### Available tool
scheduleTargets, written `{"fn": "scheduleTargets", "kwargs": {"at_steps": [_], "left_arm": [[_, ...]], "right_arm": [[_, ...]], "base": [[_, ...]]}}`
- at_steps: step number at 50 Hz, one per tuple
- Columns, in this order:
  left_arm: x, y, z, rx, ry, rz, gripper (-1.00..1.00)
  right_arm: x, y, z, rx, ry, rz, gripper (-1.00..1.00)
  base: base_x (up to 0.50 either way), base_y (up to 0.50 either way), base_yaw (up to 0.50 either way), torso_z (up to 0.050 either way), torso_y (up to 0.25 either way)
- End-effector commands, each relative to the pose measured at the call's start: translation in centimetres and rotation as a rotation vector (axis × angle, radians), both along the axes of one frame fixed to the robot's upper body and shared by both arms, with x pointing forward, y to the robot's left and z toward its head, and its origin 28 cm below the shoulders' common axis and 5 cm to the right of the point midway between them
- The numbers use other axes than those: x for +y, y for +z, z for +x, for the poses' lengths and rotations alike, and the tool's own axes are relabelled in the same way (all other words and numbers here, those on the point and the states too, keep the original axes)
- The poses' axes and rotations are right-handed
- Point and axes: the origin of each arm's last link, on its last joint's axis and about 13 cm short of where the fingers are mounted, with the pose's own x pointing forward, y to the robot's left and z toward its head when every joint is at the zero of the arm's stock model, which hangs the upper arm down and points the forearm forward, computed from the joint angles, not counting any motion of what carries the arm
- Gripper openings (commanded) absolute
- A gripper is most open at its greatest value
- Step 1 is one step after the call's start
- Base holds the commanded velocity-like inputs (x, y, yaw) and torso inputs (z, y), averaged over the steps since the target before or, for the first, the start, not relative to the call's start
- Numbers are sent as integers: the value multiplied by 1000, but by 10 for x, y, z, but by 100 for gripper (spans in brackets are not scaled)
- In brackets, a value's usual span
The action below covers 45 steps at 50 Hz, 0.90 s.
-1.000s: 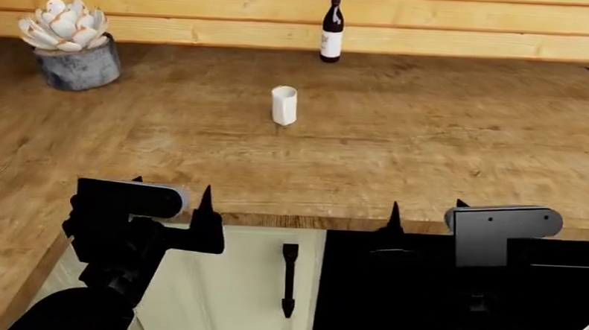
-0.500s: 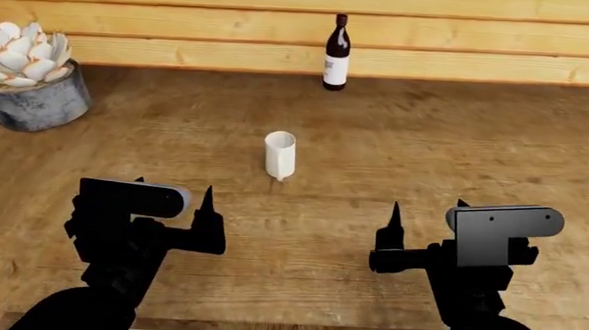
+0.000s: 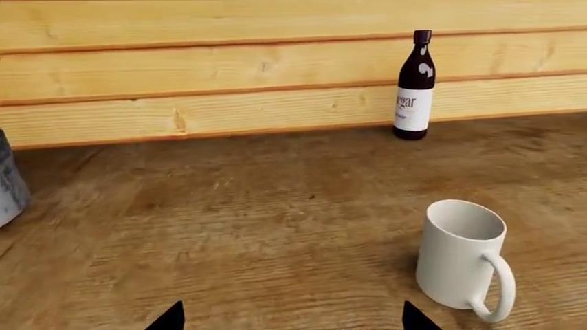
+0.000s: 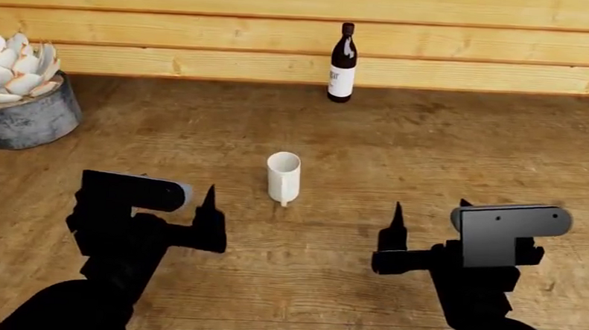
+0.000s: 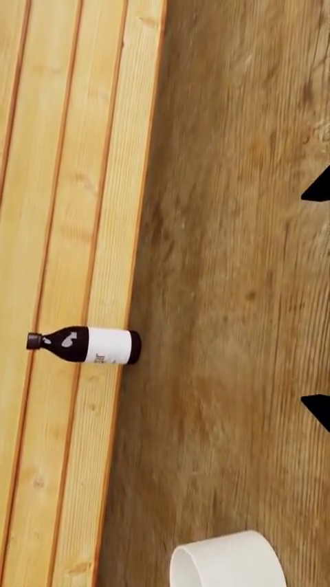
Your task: A wet mug is on the counter and needs to be dried. Pick it up and place it upside down in the open cabinet.
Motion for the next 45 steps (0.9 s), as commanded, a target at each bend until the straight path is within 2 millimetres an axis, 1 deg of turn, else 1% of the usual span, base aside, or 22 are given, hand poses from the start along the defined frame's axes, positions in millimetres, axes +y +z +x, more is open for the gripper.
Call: {"fn": "scheduleTargets", "kwargs": {"at_steps": [1, 7, 11, 15, 22, 27, 33, 38, 45], "left_arm": [[0, 18, 6, 62, -64, 5, 100], [-1, 38, 16, 121, -135, -45, 100], [-3, 56, 21, 142, -154, -84, 100], [-9, 68, 26, 153, -165, -101, 100], [-25, 86, 43, 177, -154, -130, 100], [-40, 93, 50, 196, -135, -117, 100], [-64, 98, 56, 207, -117, -74, 100], [-77, 102, 62, 207, -100, -63, 100], [-93, 99, 66, 223, -97, -38, 100]], "right_arm": [[-4, 6, -4, 7, -13, -2, 100], [-6, 9, -5, 2, -21, 1, 100], [-6, 10, -5, -2, -24, 2, 100], [-7, 11, -5, -5, -26, 3, 100], [-8, 12, -5, -7, -31, 6, 100], [-9, 14, -5, -9, -35, 6, 100], [-11, 15, -6, -9, -40, 12, 100], [-13, 15, -6, -12, -49, 19, 100], [-17, 18, -13, -33, -60, 39, 100]], "base": [[0, 0, 0, 0, 0], [0, 0, 0, 0, 0], [0, 0, 0, 0, 0], [0, 0, 0, 0, 0], [0, 0, 0, 0, 0], [0, 0, 0, 0, 0], [0, 0, 0, 0, 0], [0, 0, 0, 0, 0], [0, 0, 0, 0, 0]]}}
